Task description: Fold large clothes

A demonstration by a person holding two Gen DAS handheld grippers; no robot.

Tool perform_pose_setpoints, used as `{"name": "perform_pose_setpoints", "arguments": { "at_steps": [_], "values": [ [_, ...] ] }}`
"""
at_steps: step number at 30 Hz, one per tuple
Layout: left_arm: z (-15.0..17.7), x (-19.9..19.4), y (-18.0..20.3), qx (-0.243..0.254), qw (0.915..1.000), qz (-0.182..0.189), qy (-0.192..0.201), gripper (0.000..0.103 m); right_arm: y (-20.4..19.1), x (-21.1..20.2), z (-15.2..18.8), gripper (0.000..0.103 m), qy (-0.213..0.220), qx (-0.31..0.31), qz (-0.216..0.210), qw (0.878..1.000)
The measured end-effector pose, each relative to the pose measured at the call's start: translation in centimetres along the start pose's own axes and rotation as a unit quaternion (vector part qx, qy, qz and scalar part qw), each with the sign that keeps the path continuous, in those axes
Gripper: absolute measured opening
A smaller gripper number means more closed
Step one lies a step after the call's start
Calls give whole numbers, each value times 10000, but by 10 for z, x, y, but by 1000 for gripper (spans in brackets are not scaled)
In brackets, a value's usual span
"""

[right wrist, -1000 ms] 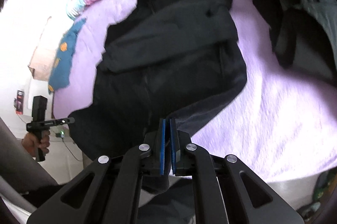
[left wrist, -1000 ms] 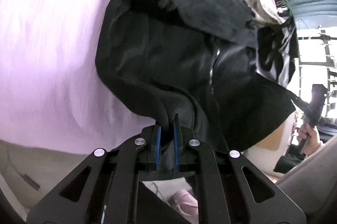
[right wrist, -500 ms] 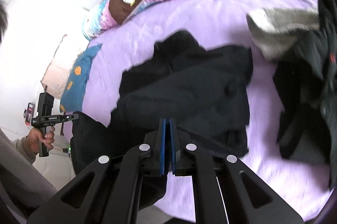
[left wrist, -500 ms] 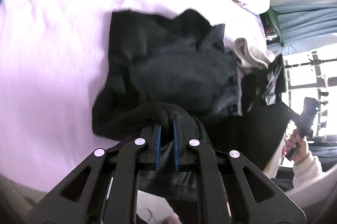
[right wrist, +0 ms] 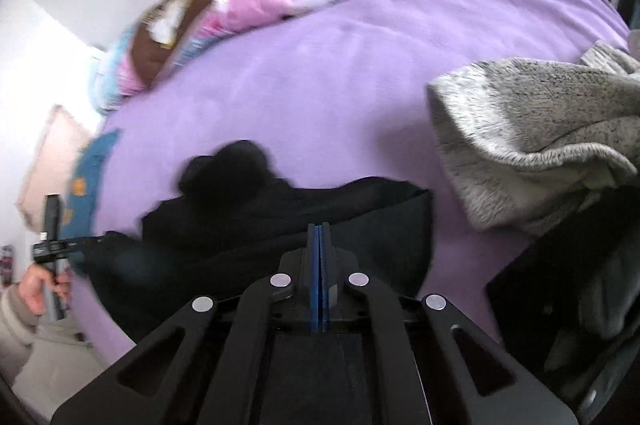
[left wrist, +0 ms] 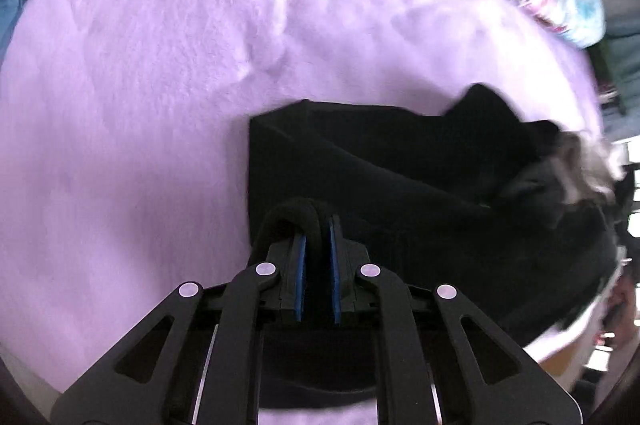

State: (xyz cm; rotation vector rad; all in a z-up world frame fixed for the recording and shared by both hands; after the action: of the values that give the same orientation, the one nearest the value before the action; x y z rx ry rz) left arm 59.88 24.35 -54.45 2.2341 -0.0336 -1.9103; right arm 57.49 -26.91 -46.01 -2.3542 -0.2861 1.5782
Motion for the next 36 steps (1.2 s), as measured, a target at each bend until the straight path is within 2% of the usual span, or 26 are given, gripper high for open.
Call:
{"name": "perform_pose_setpoints", "arguments": {
  "at_steps": [2, 5, 10, 12, 14, 15, 16, 17, 19, 22, 24, 31, 33, 34, 36],
  "values": [
    [-4, 17, 1, 199, 9994, -266, 95, 11, 0, 18, 1, 1, -66, -19, 70, 10000],
    [-12, 34, 2, 482, 9976, -471, 163, 12, -8, 39, 14, 1, -273, -193, 88, 9994],
    [-16, 27, -3, 314, 9989, -311, 149, 16, -21, 51, 34, 1, -489, -487, 136, 9975],
    [-18, 17, -3, 428, 9987, -252, 135, 19, -20, 50, 34, 1, -508, -559, 228, 9969],
    [-17, -1, -1, 568, 9974, -270, 354, 61, -20, 47, 31, 2, -449, -627, 367, 9963],
    [-16, -13, -1, 636, 9951, -465, 599, 96, -18, 46, 27, 5, -385, -647, 528, 9958],
    [-15, -27, 0, 722, 9909, -668, 914, 97, -17, 46, 26, 14, -378, -650, 591, 9954],
    [-15, -38, 1, 858, 9877, -734, 1081, 97, -15, 47, 23, 44, -365, -639, 652, 9952],
    [-9, -47, 3, 981, 9867, -705, 1089, 97, -14, 46, 17, 73, -167, -734, 869, 9934],
    [3, -43, 10, 1098, 9866, -663, 1010, 97, -15, 57, 15, 73, -293, -947, 935, 9907],
    [14, -34, 17, 1215, 9848, -762, 982, 97, -14, 68, 17, 73, -408, -1044, 1018, 9885],
    [52, 21, 24, 850, 9924, -692, 552, 97, -13, 107, 24, 70, -728, -1049, 937, 9874],
    [62, 36, 25, 802, 9933, -713, 427, 97, -13, 114, 30, 46, -907, -826, 638, 9904],
    [65, 39, 25, 787, 9933, -744, 397, 97, -14, 112, 30, 30, -879, -834, 598, 9908],
    [68, 43, 23, 722, 9938, -751, 382, 97, -15, 102, 29, 21, -746, -833, 564, 9921]
  ]
}}
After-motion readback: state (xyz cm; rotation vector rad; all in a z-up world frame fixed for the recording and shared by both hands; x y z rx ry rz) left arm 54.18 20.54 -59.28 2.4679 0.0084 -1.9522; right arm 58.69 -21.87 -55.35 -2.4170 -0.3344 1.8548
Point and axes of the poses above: each gripper's, at about its wrist camera, not at the fingertips, and x roughly the way its jaws point, y to its right, z to its underside, the point moved 5 cm from there along x, roughly the way its jaws point, and after that the axes turned 7 degrees about x, right-handed, at the moved point
